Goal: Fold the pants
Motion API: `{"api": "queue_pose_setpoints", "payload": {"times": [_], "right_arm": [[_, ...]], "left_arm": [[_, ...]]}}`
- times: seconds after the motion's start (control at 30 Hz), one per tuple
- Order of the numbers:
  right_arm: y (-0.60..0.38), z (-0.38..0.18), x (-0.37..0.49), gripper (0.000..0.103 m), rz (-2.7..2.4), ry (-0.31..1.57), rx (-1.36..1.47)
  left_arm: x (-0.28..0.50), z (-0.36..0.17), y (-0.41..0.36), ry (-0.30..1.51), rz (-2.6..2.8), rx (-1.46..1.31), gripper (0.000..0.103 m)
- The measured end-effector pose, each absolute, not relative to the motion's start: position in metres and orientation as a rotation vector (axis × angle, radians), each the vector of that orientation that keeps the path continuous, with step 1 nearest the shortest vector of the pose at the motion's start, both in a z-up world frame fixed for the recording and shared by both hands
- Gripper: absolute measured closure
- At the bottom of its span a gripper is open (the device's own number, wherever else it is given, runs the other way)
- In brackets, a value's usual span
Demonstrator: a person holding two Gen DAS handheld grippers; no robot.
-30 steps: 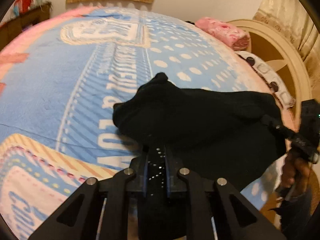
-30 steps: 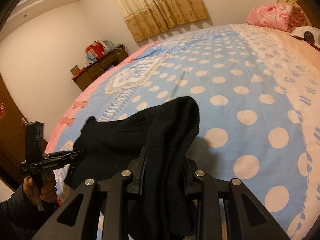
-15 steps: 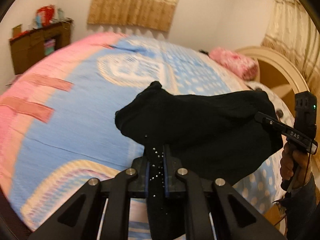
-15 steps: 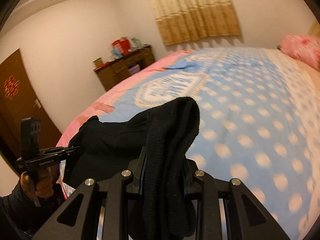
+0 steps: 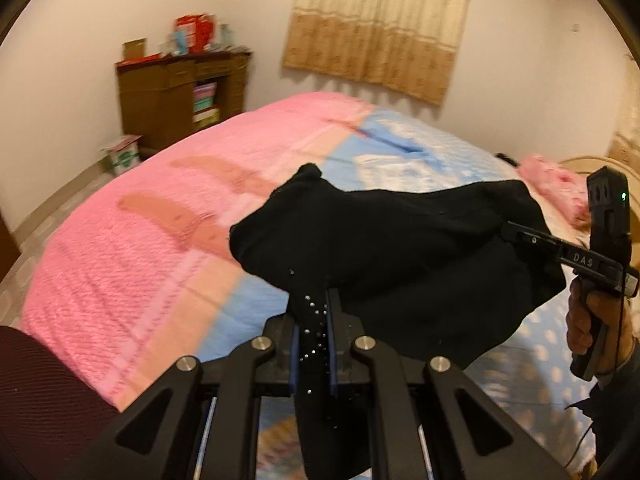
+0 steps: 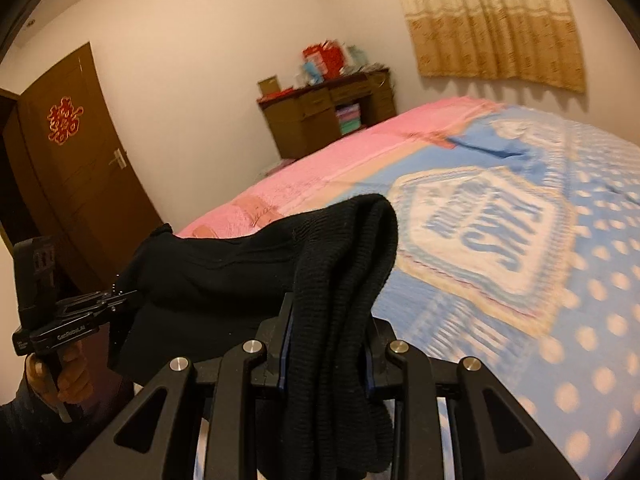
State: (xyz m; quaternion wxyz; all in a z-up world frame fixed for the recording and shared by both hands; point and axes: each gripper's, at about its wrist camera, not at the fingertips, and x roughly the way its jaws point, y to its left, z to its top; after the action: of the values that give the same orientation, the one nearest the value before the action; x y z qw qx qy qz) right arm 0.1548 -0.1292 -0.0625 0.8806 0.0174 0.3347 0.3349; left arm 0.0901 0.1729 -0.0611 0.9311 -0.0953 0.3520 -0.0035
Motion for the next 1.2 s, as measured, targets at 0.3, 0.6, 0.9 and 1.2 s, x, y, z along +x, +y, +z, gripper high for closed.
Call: {"api": "queue_pose_setpoints", "payload": {"times": [0.3,0.6,0.9,1.2], "right_arm": [[-0.077,-0.118,0.215,0.076,0.704,0.811,-0.025],[-0.072,-0.16,0.249,0.069,0.665,0.923,-0.033],[-0.106,-0.144,0.229,0.04,0.528,0.856,-0.008],[-0.162,-0.083,0.129,0.035,0.437,0.696,0.018]], "left_arm": [[0.116,-0.113,0.19,0.794,0.068,-0.173,0.091],[0.128,-0.139,0.191,0.841,0.101,-0.173,0.075],[0.108,-0.13,0.192,0.844,0.132,-0.162,0.045],[0.038,-0.073,0.164,0.714,0.101,-0.132,0.037]]}}
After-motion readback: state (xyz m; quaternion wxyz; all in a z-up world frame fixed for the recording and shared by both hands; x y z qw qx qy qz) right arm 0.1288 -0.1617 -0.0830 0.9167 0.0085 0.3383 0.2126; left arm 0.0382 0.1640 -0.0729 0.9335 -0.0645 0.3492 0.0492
